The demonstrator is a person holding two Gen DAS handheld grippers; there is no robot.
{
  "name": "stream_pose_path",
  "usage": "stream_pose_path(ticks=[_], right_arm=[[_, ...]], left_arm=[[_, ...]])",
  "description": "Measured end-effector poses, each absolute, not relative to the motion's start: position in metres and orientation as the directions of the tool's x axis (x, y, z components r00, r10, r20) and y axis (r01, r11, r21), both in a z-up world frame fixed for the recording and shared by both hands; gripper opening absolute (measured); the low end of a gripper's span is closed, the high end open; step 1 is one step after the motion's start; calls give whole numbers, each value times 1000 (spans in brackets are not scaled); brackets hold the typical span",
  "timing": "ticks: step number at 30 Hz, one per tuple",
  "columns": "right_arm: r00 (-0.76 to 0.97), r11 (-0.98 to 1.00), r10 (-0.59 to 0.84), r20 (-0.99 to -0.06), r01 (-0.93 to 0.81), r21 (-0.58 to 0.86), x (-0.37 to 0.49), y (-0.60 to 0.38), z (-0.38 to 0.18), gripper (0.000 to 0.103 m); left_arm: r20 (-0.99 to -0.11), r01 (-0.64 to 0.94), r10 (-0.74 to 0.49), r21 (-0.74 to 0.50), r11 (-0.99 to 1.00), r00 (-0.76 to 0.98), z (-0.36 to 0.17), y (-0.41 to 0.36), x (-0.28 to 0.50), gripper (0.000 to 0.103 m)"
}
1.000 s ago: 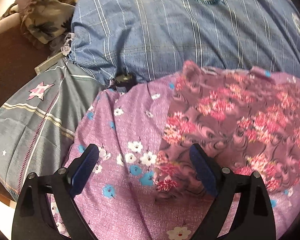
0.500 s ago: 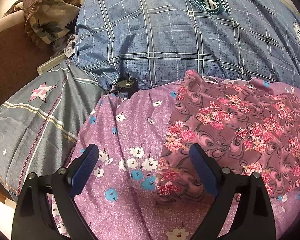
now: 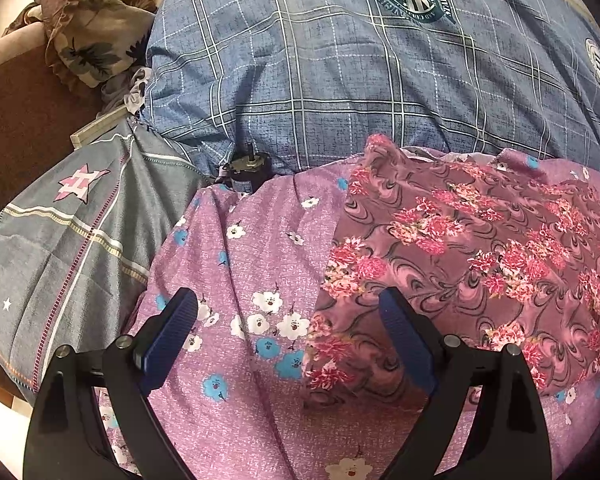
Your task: Fold small clothes
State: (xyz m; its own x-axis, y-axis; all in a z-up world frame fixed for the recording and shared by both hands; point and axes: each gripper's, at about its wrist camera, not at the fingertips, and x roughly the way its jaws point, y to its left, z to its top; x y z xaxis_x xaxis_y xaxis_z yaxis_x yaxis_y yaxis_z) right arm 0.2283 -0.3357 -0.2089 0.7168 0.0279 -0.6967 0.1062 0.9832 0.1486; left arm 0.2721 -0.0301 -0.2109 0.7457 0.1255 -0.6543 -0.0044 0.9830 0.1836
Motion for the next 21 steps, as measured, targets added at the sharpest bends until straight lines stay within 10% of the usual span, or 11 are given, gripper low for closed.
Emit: stream_pose_path(ticks=[21], right_arm=[[708, 984, -11, -706, 132, 118, 231, -323, -210, 62]], left_arm=[[-658, 58, 56, 150, 987, 751, -208, -71, 266, 93]])
